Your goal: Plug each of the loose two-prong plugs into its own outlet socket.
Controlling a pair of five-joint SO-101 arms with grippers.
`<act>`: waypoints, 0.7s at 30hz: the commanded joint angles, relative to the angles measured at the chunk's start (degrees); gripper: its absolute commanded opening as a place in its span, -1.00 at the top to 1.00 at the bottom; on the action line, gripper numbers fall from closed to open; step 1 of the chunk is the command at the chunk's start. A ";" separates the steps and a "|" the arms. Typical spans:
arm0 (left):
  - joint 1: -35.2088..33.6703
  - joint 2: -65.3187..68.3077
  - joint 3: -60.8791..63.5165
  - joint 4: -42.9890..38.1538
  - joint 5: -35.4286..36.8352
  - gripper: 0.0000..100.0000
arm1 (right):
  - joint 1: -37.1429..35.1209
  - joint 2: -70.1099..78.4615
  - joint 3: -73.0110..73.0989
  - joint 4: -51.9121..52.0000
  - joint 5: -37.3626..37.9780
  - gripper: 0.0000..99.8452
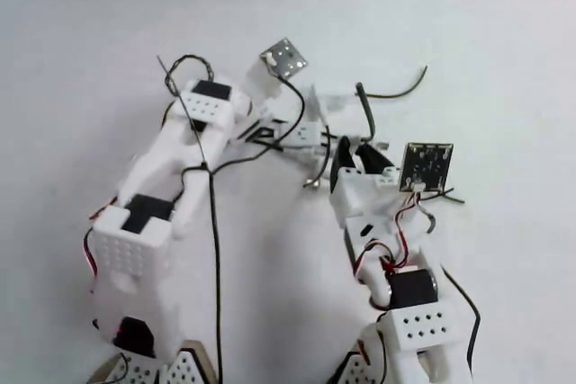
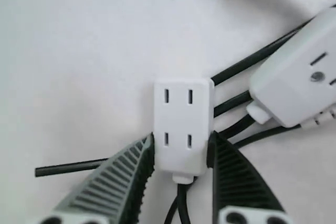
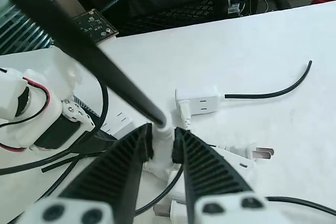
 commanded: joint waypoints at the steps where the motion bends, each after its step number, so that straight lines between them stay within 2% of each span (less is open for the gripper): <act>1: 2.68 0.22 -1.14 6.51 -3.08 0.66 | -0.40 -0.57 -0.62 -1.19 0.00 0.97; 4: 3.12 0.04 -1.85 10.55 -6.59 0.66 | -0.40 -0.57 -0.62 -1.19 0.00 0.97; 10: 3.21 0.13 -11.96 26.29 -6.33 0.87 | -0.40 -0.57 -0.62 -1.19 0.00 0.97; 14: 3.91 0.13 -16.88 33.76 -6.33 0.89 | -0.31 -0.57 -0.62 -1.19 0.00 0.97; 17: 4.00 0.13 -18.29 35.69 -6.24 0.88 | -0.22 -0.57 -0.62 -1.19 0.00 0.97; 21: 2.07 0.40 -20.75 34.73 -4.22 0.77 | -0.22 -0.57 -0.62 -1.19 0.00 0.97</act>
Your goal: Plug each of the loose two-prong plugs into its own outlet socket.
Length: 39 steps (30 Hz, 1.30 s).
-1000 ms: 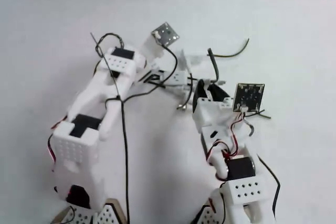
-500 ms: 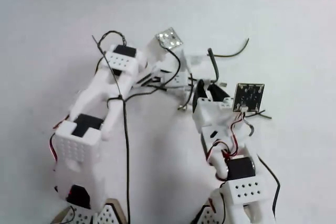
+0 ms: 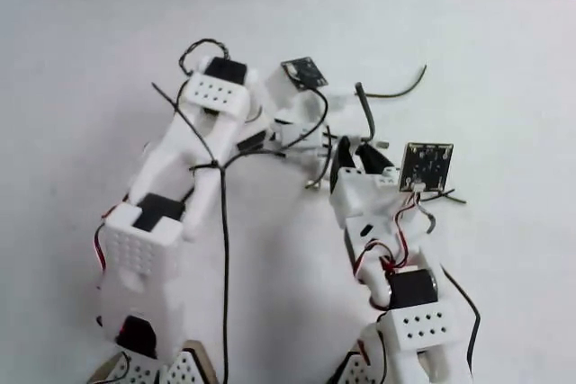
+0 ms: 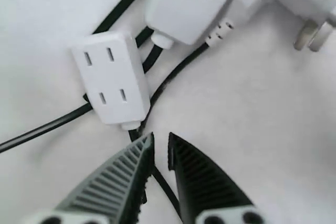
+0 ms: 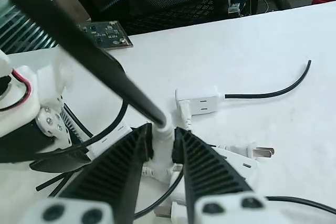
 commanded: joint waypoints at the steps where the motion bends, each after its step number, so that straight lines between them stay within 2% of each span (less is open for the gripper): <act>1: -1.63 -0.22 -5.27 -0.26 3.34 0.71 | -0.22 -0.57 -0.62 -1.19 0.00 0.97; 6: -3.56 0.31 -5.63 -5.80 10.20 0.42 | -0.31 -0.57 -0.62 -1.19 0.00 0.97; 16: -5.41 11.12 -6.24 -16.26 11.34 0.41 | -0.31 -0.57 -0.62 -1.19 0.00 0.97; 18: -5.23 11.21 -6.24 -16.00 11.34 0.46 | -0.31 -0.57 -0.62 -1.19 0.00 0.97; 23: -3.91 11.12 -6.33 -15.91 10.99 0.82 | -0.40 -0.57 -0.62 -1.19 0.00 0.97; 26: -3.91 11.03 -6.33 -15.91 10.99 0.96 | -0.40 -0.57 -0.62 -1.19 0.00 0.97; 33: -4.09 1.27 -5.71 -7.65 10.81 0.95 | -0.40 -0.57 -0.62 -1.19 0.00 0.97; 39: -2.95 -8.48 -5.63 3.52 10.73 0.95 | -0.40 -0.57 -0.62 -1.19 0.00 0.97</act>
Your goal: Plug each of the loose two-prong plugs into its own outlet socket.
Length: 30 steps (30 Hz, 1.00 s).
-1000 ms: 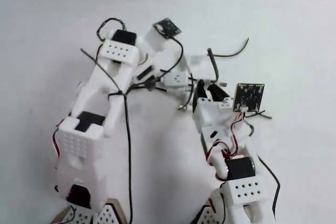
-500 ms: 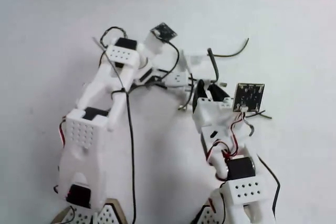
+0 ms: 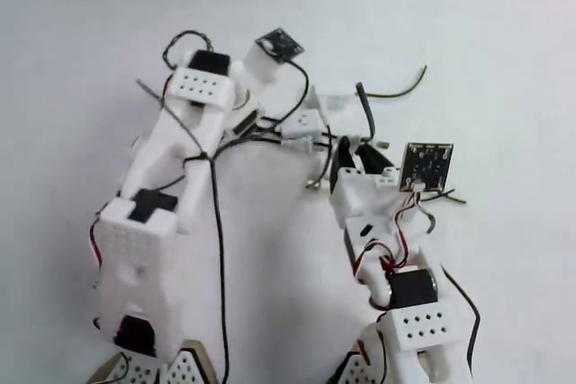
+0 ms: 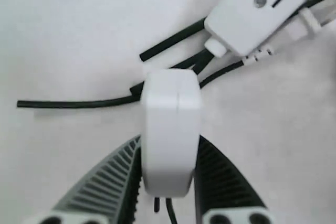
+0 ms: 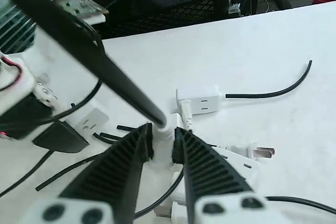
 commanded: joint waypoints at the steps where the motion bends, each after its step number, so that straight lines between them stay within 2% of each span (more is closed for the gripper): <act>1: 1.54 -11.56 -1.14 8.62 -0.09 0.95 | -0.31 -0.57 -0.62 -1.19 0.00 0.97; 6: 3.74 -17.27 2.02 13.54 -0.09 0.95 | -0.22 -0.57 -0.62 -1.19 0.00 0.97; 10: 5.93 -26.42 13.98 11.78 -0.09 0.95 | -0.22 -0.57 -0.62 -1.19 0.00 0.97; 20: 6.11 -54.90 58.37 -15.47 0.00 0.95 | -0.22 -0.48 -0.62 -1.19 0.00 0.97; 26: 5.41 -57.98 67.87 -23.03 0.00 0.93 | -0.31 -0.48 -0.62 -1.10 0.00 0.97; 30: 1.89 -58.33 69.71 -25.85 0.44 0.62 | -0.31 -0.48 -0.53 -1.01 0.00 0.97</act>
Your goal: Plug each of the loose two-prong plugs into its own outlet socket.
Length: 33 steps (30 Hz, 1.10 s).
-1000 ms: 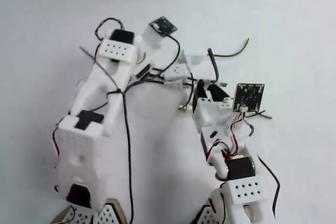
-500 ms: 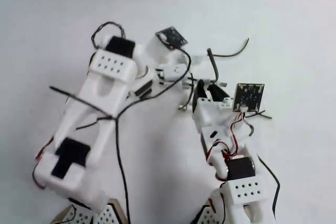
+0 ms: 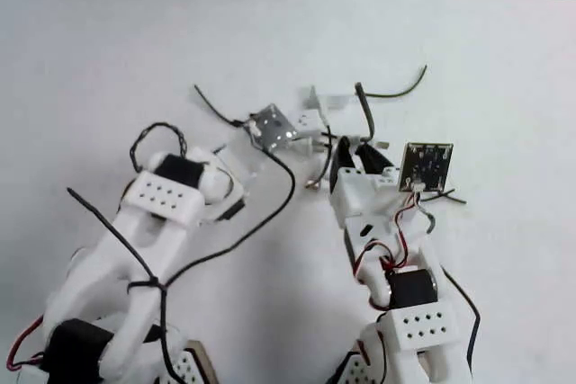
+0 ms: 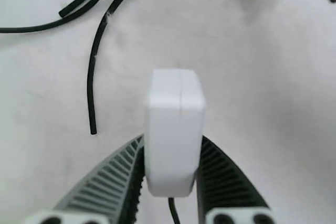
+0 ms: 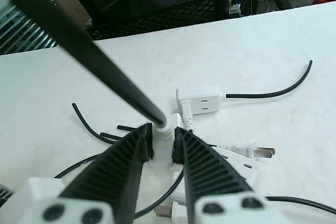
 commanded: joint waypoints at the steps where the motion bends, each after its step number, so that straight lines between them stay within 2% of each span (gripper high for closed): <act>1: -4.62 -3.21 0.53 -3.52 0.53 0.54 | -0.31 -0.48 -0.53 -1.01 0.00 0.97; 3: -7.25 -3.21 0.44 -3.60 0.53 0.44 | -0.31 -0.48 -0.53 -1.01 0.00 0.97; 15: -15.08 -3.21 -0.44 -3.78 0.44 0.45 | -0.31 -0.48 -0.53 -0.92 0.00 0.97; 26: -19.56 -2.68 0.09 -14.33 0.70 0.45 | -1.45 -0.48 0.18 -1.27 0.00 0.97; 30: -19.56 -2.59 0.18 -18.11 6.51 0.45 | -1.45 -0.48 0.18 -1.27 0.00 0.97; 33: -19.47 -2.51 0.35 -20.84 7.47 0.45 | -1.54 -0.48 0.18 -1.27 0.00 0.97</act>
